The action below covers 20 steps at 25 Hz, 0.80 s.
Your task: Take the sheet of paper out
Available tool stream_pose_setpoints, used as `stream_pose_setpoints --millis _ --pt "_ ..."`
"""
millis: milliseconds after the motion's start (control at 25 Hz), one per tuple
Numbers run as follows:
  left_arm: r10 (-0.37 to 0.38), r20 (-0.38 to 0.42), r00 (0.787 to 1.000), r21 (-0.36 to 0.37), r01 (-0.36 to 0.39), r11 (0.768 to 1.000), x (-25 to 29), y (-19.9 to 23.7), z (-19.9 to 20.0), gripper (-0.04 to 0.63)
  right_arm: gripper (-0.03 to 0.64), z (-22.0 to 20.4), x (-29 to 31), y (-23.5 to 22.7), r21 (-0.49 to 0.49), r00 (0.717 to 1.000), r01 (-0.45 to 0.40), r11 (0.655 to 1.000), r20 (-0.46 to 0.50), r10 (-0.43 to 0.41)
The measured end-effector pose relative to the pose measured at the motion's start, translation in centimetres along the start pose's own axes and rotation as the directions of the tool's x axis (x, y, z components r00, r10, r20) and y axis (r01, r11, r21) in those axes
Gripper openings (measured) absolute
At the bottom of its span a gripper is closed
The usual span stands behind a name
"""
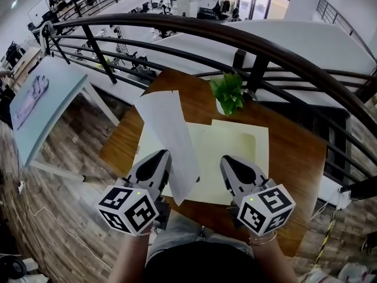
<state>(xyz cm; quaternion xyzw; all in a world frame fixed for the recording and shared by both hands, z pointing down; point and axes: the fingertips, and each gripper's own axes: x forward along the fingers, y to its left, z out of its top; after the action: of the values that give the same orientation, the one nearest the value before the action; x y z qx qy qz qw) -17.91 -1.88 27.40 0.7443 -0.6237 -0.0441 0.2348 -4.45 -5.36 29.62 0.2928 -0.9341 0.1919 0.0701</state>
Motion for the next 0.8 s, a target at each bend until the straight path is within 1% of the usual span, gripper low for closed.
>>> stream_pose_setpoints --millis 280,600,800 --pt "0.001 0.001 1.000 0.000 -0.001 1.000 -0.1 0.1 0.0 0.021 0.025 -0.4 -0.1 -0.1 -0.005 1.000 0.006 1.000 -0.010 -0.006" --pt "-0.002 -0.020 1.000 -0.003 0.002 1.000 0.1 -0.1 -0.5 0.021 0.025 -1.1 0.0 0.1 0.000 0.999 -0.005 1.000 -0.035 0.005" --pt "-0.008 -0.019 1.000 -0.003 0.008 1.000 0.2 -0.1 -0.4 0.021 0.026 -1.1 0.2 0.1 -0.004 0.999 -0.010 1.000 -0.040 0.010"
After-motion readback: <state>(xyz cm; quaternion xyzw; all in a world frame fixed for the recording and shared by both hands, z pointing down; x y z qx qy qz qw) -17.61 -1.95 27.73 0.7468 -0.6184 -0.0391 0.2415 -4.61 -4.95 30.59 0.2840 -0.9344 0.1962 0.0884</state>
